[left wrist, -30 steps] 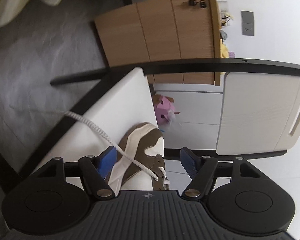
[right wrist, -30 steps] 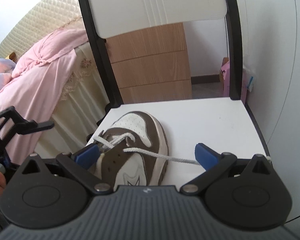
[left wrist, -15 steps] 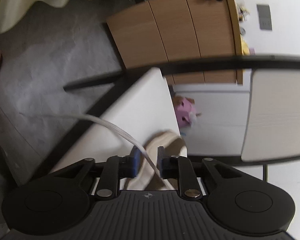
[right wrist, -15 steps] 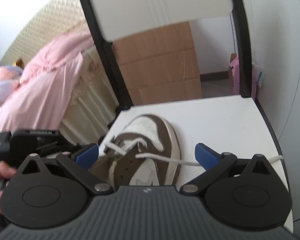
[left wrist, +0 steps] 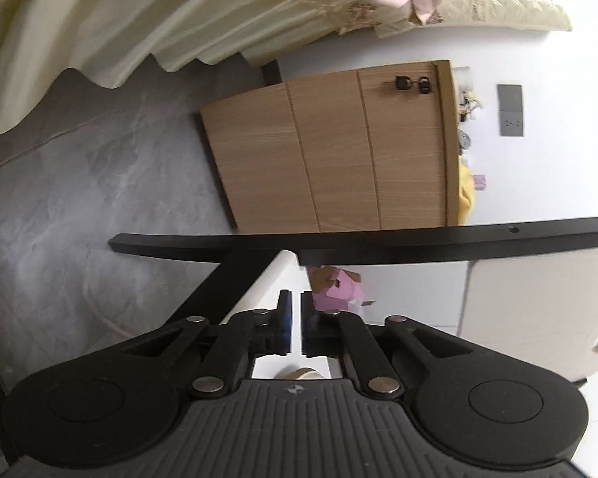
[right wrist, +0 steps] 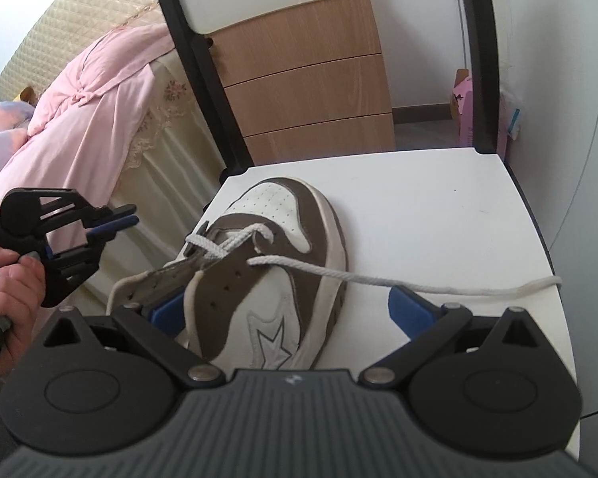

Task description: Lace up shoes with both hands

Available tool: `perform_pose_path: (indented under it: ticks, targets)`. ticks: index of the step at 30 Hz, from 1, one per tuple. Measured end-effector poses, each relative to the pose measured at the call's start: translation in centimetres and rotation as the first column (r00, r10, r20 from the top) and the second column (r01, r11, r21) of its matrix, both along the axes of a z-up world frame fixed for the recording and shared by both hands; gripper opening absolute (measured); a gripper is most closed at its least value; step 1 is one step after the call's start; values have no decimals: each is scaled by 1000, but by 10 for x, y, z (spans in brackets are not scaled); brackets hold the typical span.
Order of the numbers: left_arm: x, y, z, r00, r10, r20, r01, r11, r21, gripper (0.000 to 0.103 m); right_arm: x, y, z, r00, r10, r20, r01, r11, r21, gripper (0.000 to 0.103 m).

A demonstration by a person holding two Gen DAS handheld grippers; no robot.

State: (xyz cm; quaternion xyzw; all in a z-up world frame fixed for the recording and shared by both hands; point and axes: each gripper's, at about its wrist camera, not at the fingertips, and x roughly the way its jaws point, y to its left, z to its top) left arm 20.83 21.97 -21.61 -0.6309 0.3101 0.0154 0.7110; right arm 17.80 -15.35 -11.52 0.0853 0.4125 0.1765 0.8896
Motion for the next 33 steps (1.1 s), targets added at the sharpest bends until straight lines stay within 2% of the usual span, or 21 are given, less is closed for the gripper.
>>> perform_pose_path:
  ticks: [3, 5, 6, 7, 9, 11, 13, 16, 18, 21, 23, 25, 27, 29, 30, 33]
  targets:
    - [-1, -1, -3, 999, -52, -7, 52, 998, -46, 5, 1, -4, 4, 1000, -14, 17, 13, 1000, 25, 103]
    - [-4, -2, -3, 997, -71, -23, 70, 997, -43, 11, 2, -4, 5, 1000, -17, 21, 17, 999, 36, 103]
    - [-8, -2, -4, 996, -76, -35, 75, 996, -53, 23, 2, -3, 6, 1000, -17, 20, 17, 999, 39, 103]
    - [-13, -2, -5, 996, -81, -37, 78, 994, -71, 42, 2, -2, 5, 1000, -16, 18, 15, 999, 41, 103]
    - [-25, -4, -9, 996, -83, -28, 79, 990, -114, 54, 3, -1, 5, 1000, -11, 17, 10, 999, 50, 103]
    - [-36, -9, -18, 996, -83, -31, 75, 978, -197, 54, 5, -1, 6, 1000, -5, 17, 4, 998, 59, 103]
    - [-40, -17, -24, 994, -100, -43, 87, 964, -250, 54, 7, -2, 7, 1000, -8, 16, 7, 997, 72, 103]
    - [-35, -30, -26, 989, -143, -43, 127, 957, -262, 54, 8, -2, 8, 1000, -17, 11, 15, 996, 88, 103]
    - [-27, -39, -28, 986, -163, -43, 147, 956, -252, 52, 8, 0, 8, 1000, -12, 8, 11, 996, 90, 103]
    - [-12, -46, -31, 985, -162, -61, 148, 969, -196, 49, 8, 5, 5, 1000, 5, 3, -5, 997, 76, 103]
    - [-1, -48, -35, 986, -157, -63, 142, 971, -190, 37, 8, 6, 3, 1000, 13, -4, -13, 998, 59, 103]
    - [2, -46, -35, 989, -131, -67, 118, 979, -168, 19, 8, 7, 0, 1000, 18, -11, -18, 999, 44, 103]
    - [1, -39, -33, 993, -99, -69, 88, 985, -151, 9, 8, 7, -3, 1000, 20, -19, -20, 999, 33, 103]
    - [0, -27, -28, 996, -62, -68, 53, 992, -118, 8, 9, 8, -8, 999, 26, -42, -25, 999, 25, 103]
    - [0, -20, -26, 997, -40, -64, 34, 994, -99, 3, 10, 8, -11, 998, 30, -58, -29, 999, 20, 103]
    - [-4, -4, -19, 999, 22, -33, -24, 997, -76, 3, 10, 12, -20, 995, 51, -91, -51, 999, 5, 103]
